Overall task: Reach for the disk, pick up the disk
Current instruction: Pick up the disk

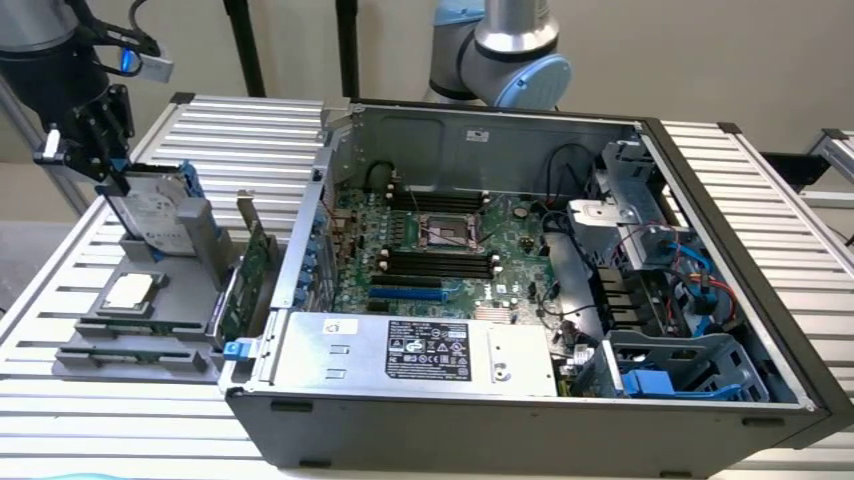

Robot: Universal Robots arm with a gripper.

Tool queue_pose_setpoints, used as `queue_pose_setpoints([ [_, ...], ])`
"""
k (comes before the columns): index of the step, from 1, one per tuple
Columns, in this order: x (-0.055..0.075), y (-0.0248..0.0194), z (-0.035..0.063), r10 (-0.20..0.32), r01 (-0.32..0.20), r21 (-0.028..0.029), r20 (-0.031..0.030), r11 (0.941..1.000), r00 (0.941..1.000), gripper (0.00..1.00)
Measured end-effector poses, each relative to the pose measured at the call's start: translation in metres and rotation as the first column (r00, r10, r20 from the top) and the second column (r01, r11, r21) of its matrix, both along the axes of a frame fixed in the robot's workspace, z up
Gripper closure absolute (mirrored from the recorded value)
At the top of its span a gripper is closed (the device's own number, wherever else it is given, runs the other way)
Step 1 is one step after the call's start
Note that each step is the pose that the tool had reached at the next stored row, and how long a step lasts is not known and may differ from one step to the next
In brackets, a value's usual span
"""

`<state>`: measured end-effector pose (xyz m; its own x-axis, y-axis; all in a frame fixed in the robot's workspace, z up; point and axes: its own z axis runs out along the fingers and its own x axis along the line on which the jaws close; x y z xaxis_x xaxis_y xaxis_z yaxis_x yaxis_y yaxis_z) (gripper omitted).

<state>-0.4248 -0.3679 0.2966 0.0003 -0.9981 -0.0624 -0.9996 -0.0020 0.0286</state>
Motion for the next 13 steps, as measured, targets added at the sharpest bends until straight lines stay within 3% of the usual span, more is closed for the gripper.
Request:
queue_pose_setpoints([
  [8, 0.0, 0.0, 0.0012, 0.0, 0.0, 0.0001, 0.0004, 1.0, 1.0, 0.67],
  [13, 0.0, 0.0, 0.0188, 0.0, 0.0, 0.0, -0.0002, 1.0, 1.0, 0.67],
])
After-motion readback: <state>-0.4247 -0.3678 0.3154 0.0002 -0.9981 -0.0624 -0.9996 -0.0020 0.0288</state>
